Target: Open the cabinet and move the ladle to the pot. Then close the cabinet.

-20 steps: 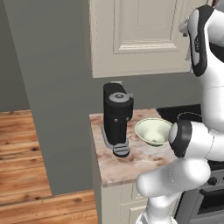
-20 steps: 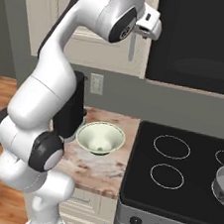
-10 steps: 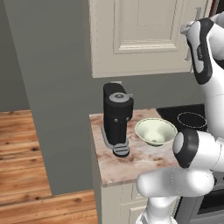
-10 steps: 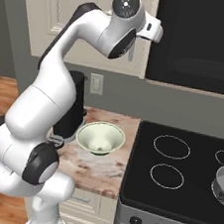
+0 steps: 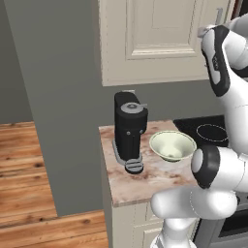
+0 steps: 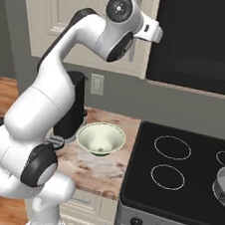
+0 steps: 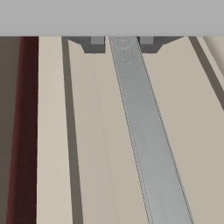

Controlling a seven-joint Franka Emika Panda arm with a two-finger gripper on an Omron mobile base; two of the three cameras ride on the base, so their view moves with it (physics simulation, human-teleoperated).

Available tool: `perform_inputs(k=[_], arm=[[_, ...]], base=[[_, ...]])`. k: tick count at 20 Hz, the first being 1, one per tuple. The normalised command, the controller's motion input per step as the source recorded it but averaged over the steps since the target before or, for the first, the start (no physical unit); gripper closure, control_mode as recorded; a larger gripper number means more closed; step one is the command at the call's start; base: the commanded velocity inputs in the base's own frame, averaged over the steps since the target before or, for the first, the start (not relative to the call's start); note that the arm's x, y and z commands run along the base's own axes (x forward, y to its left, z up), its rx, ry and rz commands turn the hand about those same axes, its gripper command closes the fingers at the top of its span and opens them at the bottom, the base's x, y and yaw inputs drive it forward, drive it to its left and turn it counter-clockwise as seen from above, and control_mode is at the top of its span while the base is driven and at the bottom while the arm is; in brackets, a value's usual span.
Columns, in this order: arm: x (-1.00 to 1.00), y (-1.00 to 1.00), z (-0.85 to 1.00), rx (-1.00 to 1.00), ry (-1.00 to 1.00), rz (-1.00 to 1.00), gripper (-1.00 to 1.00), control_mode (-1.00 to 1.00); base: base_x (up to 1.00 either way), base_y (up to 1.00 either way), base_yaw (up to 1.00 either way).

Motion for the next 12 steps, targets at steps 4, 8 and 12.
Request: perform_inputs(k=[4, 8, 12], arm=[[0.79, 0.04, -0.55, 0.0, 0.04, 0.0, 1.0, -1.0], [1.0, 0.1, -0.97, 0.0, 0.0, 0.04, 1.0, -1.0], [1.0, 0.01, -1.0, 0.0, 0.0, 0.07, 1.0, -1.0]], base=[[0.0, 0.0, 0.0], [0.0, 0.0, 0.0], [0.0, 0.0, 0.0]])
